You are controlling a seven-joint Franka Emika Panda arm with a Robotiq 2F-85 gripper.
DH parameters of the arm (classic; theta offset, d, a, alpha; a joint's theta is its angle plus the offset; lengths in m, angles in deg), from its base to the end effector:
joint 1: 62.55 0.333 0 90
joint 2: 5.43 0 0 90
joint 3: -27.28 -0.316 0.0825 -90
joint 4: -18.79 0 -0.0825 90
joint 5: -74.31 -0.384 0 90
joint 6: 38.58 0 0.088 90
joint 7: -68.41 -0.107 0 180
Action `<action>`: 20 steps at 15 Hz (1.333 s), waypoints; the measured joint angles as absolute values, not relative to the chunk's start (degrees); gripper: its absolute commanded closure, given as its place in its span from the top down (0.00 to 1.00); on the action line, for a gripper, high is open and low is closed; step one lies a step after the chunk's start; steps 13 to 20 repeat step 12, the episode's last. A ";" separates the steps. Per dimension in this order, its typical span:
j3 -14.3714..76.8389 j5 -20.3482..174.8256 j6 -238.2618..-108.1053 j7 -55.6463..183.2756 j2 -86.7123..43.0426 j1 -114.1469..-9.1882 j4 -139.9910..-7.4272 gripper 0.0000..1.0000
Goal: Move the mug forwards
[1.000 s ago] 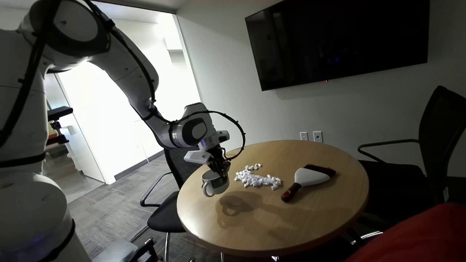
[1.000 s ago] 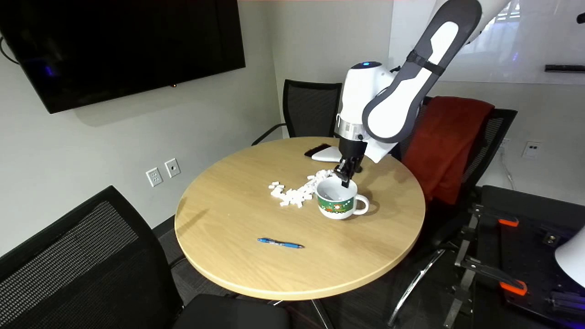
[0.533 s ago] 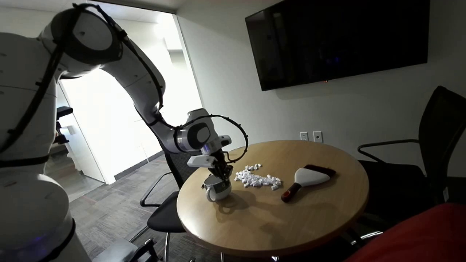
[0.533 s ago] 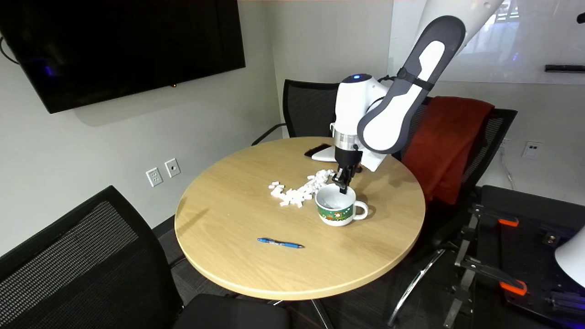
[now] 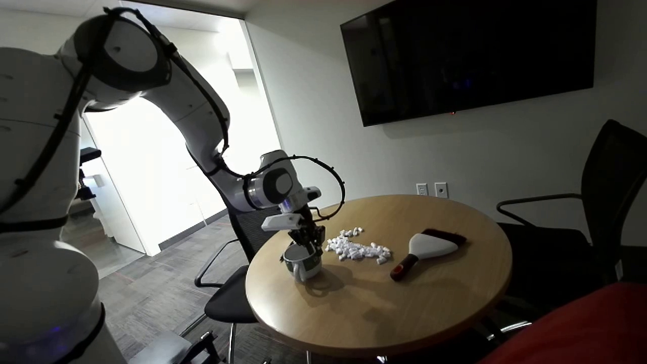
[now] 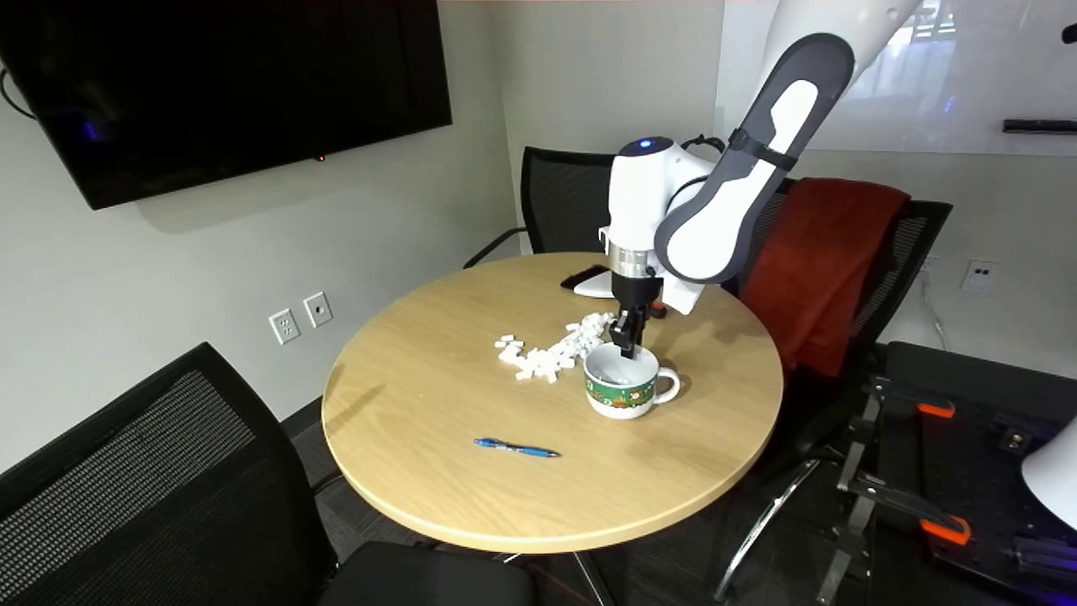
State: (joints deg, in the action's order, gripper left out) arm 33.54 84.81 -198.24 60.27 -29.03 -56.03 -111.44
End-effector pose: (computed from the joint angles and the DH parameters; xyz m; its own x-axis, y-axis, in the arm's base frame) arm 0.5435 0.0092 0.1844 0.9932 0.0481 0.1058 0.0364 -0.9933 0.1097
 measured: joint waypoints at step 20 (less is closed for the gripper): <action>30.68 85.87 -192.21 68.10 -16.89 -57.63 -115.47 1.00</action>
